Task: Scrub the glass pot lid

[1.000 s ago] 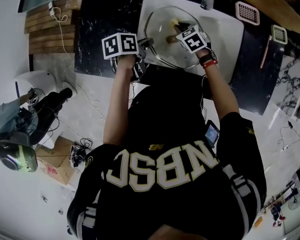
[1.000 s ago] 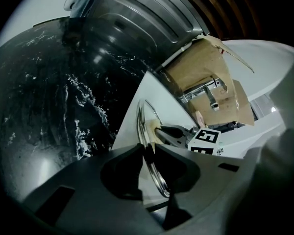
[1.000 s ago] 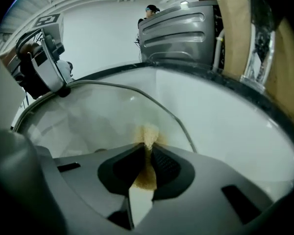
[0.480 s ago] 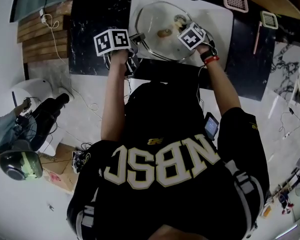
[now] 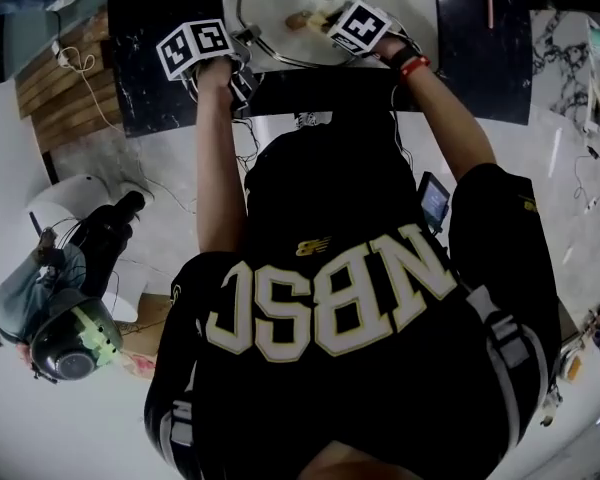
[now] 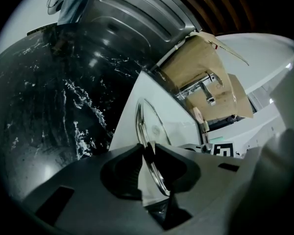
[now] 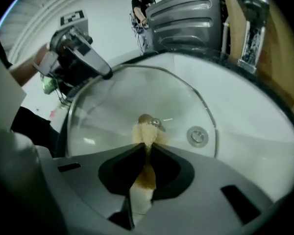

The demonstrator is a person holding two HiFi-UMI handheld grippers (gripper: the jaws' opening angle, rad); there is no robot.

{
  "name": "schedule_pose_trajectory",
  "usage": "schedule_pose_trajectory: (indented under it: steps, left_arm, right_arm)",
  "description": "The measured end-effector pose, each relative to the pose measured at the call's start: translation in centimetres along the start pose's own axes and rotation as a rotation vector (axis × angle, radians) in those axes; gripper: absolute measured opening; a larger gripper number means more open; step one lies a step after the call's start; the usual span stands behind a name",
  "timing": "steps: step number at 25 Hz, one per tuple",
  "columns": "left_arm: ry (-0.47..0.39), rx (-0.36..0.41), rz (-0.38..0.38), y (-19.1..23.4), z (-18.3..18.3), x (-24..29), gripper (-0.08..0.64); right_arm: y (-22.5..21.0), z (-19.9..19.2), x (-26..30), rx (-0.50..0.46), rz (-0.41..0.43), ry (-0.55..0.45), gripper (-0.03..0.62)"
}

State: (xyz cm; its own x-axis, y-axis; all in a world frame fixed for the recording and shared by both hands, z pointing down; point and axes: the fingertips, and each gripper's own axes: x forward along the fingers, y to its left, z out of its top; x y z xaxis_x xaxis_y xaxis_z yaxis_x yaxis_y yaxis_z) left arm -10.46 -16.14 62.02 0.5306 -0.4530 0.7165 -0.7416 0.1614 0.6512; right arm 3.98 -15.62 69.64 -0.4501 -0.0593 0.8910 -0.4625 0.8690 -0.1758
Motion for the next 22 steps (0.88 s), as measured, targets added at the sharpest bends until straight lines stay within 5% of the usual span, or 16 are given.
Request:
schedule_pose_trajectory:
  steps: [4, 16, 22]
  left_arm:
    - [0.016, 0.047, 0.023, -0.1, -0.2, 0.0, 0.100]
    - [0.045, 0.241, 0.085, -0.7, -2.8, -0.6, 0.166]
    - [-0.030, 0.319, 0.108, -1.2, -3.1, -2.4, 0.187]
  right_arm:
    - [0.4, 1.1, -3.8, 0.120, 0.059, -0.132, 0.051]
    - [-0.2, -1.8, -15.0, 0.252, -0.226, -0.328, 0.054]
    - [-0.3, -0.9, -17.3, 0.484, -0.270, -0.513, 0.055]
